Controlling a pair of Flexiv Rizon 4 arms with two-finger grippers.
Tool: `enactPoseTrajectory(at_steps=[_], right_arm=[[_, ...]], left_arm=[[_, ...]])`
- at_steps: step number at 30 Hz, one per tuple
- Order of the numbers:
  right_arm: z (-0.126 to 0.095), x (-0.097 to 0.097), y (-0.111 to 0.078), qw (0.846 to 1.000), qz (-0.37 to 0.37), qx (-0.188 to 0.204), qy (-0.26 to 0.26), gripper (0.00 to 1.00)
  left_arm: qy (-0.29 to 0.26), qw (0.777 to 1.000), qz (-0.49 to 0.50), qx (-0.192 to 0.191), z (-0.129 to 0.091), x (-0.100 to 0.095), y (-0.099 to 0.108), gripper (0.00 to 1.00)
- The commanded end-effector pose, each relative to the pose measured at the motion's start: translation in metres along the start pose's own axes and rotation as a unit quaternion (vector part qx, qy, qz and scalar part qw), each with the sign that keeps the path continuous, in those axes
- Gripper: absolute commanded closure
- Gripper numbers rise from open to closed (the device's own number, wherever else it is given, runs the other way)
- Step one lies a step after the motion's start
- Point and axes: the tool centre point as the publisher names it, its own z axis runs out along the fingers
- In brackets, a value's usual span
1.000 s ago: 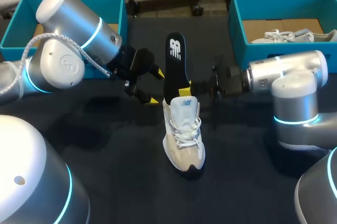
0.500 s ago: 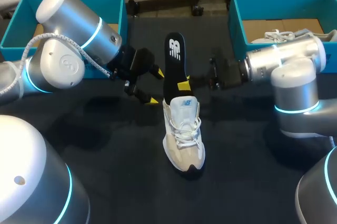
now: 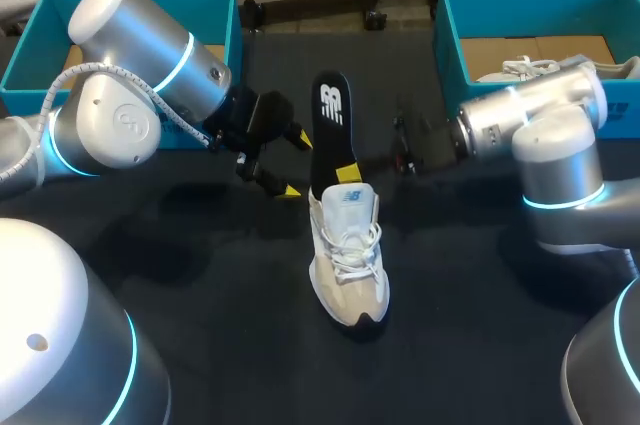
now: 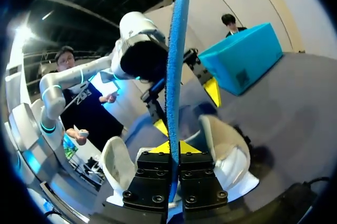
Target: Take the shoe out of the shoebox, open the shoe tongue, remove and reinsert the insole, then place the shoe into the shoebox
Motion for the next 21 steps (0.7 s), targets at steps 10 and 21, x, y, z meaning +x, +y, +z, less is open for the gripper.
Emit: enactPoseTrajectory(at_steps=[10,21], right_arm=[[0.004,0.004,-0.020,1.000,0.021,0.013,-0.011,0.98],[0.003,0.004,0.008,0.999,-0.016,0.001,-0.028,0.73]], left_arm=[[0.000,1.000,0.000,-0.002,0.000,0.000,-0.001,0.00],[0.000,1.000,0.000,-0.002,0.000,0.000,-0.001,0.00]])
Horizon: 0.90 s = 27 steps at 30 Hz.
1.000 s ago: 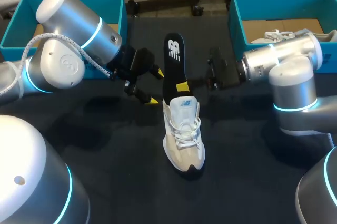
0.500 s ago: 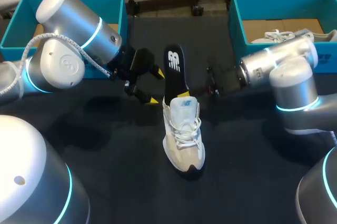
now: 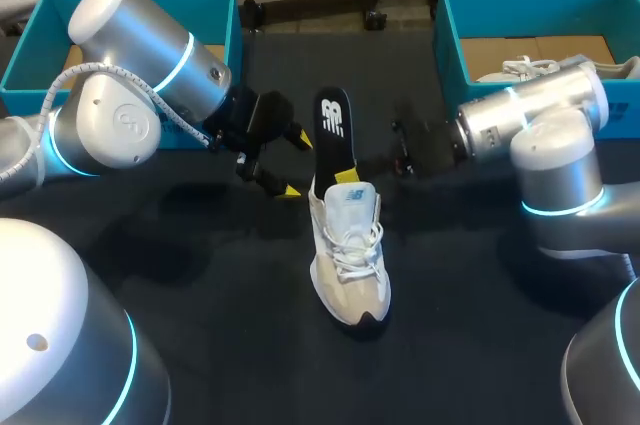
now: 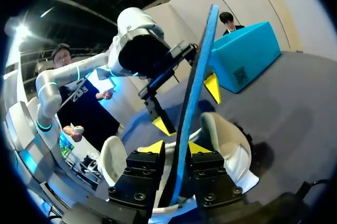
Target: Take the shoe out of the shoebox, open the shoe tongue, remove and reinsert the insole, then place the shoe into the shoebox
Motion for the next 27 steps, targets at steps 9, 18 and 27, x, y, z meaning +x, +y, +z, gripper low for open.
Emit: enactPoseTrajectory(at_steps=[9,18,27], right_arm=[[0.005,-0.005,0.011,1.000,-0.006,0.006,0.007,1.00],[0.002,-0.003,-0.013,0.998,0.016,0.045,0.029,1.00],[0.003,0.005,-0.031,0.998,0.035,0.052,0.031,1.00]], left_arm=[[0.000,1.000,0.000,-0.002,0.000,0.000,-0.001,0.00],[0.000,1.000,0.000,-0.002,0.000,0.000,-0.001,0.00],[0.000,1.000,0.000,-0.002,0.000,0.000,-0.001,0.00]])
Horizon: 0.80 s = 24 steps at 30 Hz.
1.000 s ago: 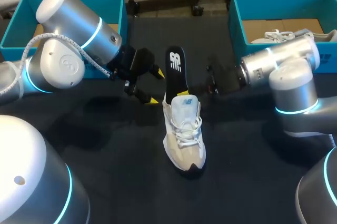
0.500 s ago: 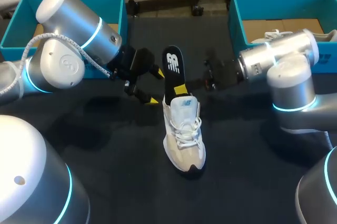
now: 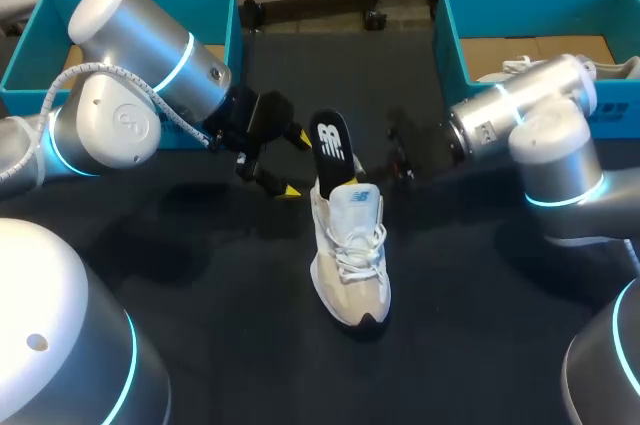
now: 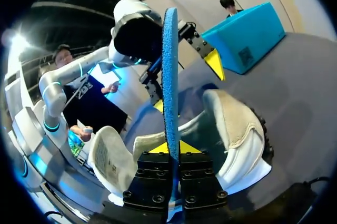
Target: Take the shoe out of the shoebox, open the shoe tongue, remove and reinsert the insole, then place the shoe into the shoebox
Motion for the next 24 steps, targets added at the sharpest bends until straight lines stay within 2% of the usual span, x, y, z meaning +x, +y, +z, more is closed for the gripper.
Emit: enactPoseTrajectory(at_steps=[1,2,7,14,18,21,24], right_arm=[[0.000,0.002,-0.002,1.000,-0.002,-0.004,-0.009,0.94],[-0.002,0.002,0.001,1.000,-0.005,-0.004,-0.012,0.83],[-0.007,0.003,0.014,0.999,-0.024,-0.006,-0.027,0.73],[-0.008,0.001,0.027,0.999,-0.033,-0.009,-0.029,0.71],[-0.007,-0.001,0.033,0.999,-0.031,-0.011,-0.028,0.74],[-0.005,-0.004,0.033,0.999,-0.021,-0.014,-0.027,0.80],[-0.005,-0.005,0.033,0.999,-0.012,-0.026,-0.022,1.00]], left_arm=[[0.000,1.000,0.000,-0.002,0.000,0.000,-0.001,0.00],[0.000,1.000,0.000,-0.002,0.000,0.000,-0.001,0.00],[0.000,1.000,0.000,-0.002,0.000,0.000,-0.001,0.00],[0.000,1.000,0.000,-0.002,0.000,0.000,-0.001,0.00],[0.000,1.000,0.000,-0.002,0.000,0.000,-0.001,0.00],[0.000,1.000,0.000,-0.002,0.000,0.000,-0.001,0.00],[0.000,1.000,0.000,-0.002,0.000,0.000,-0.001,0.00]])
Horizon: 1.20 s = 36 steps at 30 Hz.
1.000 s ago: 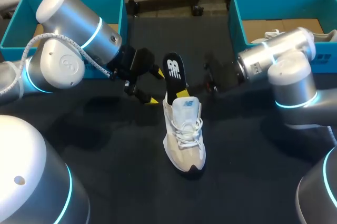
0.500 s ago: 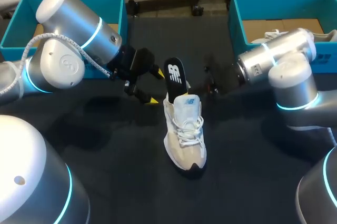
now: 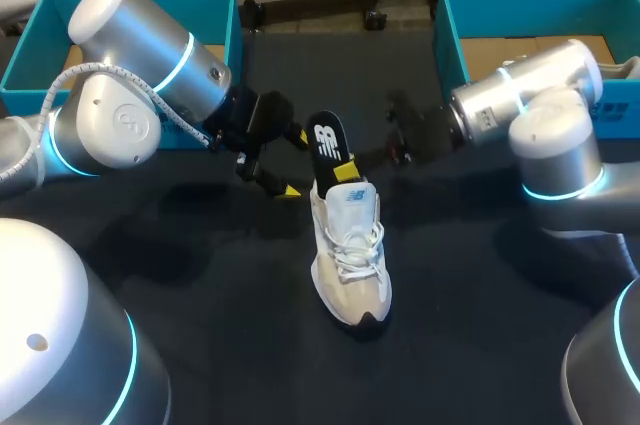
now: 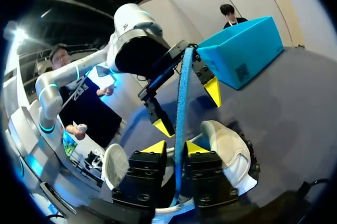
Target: Take the shoe out of the shoebox, open the shoe tongue, remove and reinsert the insole, then place the shoe into the shoebox
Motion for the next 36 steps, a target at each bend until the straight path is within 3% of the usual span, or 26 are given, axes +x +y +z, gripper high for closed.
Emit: enactPoseTrajectory(at_steps=[1,19,20,21,25,31,36], right_arm=[[0.004,-0.004,-0.003,1.000,0.007,-0.010,0.009,1.00],[0.008,0.011,-0.035,0.999,0.045,0.007,0.022,1.00],[0.007,0.012,-0.034,0.999,0.043,0.006,0.018,1.00],[0.005,0.012,-0.031,0.999,0.039,0.004,0.014,0.87],[0.002,0.012,-0.018,1.000,0.022,0.000,0.003,0.76],[0.002,0.005,-0.007,1.000,0.008,-0.002,-0.001,0.73],[0.008,0.000,0.003,1.000,0.003,0.000,0.004,0.79]], left_arm=[[0.000,1.000,0.000,-0.002,0.000,0.000,-0.001,0.00],[0.000,1.000,0.000,-0.002,0.000,0.000,-0.001,0.00],[0.000,1.000,0.000,-0.002,0.000,0.000,-0.001,0.00],[0.000,1.000,0.000,-0.002,0.000,0.000,-0.001,0.00],[0.000,1.000,0.000,-0.002,0.000,0.000,-0.001,0.00],[0.000,1.000,0.000,-0.002,0.000,0.000,-0.001,0.00],[0.000,1.000,0.000,-0.002,0.000,0.000,-0.001,0.00]])
